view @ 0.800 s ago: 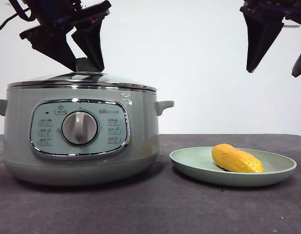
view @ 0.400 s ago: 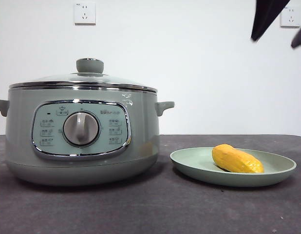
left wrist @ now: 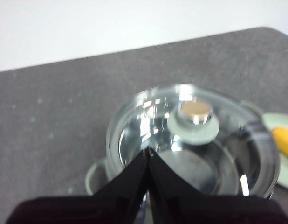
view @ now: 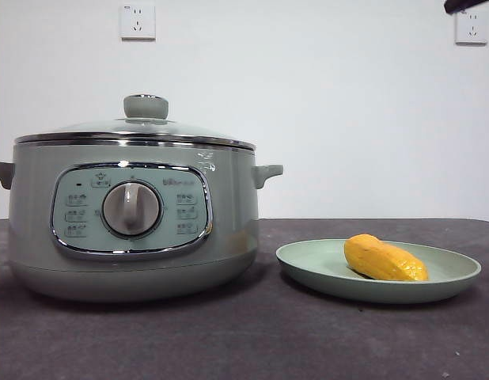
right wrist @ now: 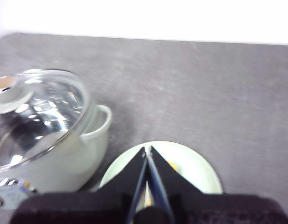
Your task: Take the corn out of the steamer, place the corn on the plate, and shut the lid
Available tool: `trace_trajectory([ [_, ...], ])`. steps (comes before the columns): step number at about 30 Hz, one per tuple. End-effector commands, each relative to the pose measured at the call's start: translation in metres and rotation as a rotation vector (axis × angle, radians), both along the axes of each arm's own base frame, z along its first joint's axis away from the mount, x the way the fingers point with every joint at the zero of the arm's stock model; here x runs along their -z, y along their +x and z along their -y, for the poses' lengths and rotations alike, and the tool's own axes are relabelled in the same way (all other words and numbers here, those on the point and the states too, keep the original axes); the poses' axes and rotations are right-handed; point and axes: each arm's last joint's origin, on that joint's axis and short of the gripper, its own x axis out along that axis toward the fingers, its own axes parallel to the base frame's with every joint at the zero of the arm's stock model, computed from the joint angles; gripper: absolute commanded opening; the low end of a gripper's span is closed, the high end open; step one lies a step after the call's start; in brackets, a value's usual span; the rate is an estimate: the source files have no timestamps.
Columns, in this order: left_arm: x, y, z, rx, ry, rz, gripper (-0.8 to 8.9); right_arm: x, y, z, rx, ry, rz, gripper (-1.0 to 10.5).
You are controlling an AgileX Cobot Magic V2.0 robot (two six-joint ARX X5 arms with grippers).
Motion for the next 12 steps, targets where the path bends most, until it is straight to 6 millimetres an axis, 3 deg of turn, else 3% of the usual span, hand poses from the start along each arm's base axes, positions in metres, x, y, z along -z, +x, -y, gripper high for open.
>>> trace_trajectory([
  [1, 0.027, -0.005, -0.003, -0.002, -0.006, 0.038, -0.08, 0.026, -0.009, 0.001, -0.012, 0.041, 0.025, -0.1],
  [5, 0.044, -0.009, -0.005, 0.003, -0.036, 0.078, -0.07, 0.047, -0.017, 0.005, 0.015, 0.099, 0.033, 0.0],
  [12, 0.055, -0.009, -0.005, 0.003, 0.023, -0.039, -0.04, 0.055, -0.017, 0.009, 0.118, 0.029, -0.020, 0.0],
])
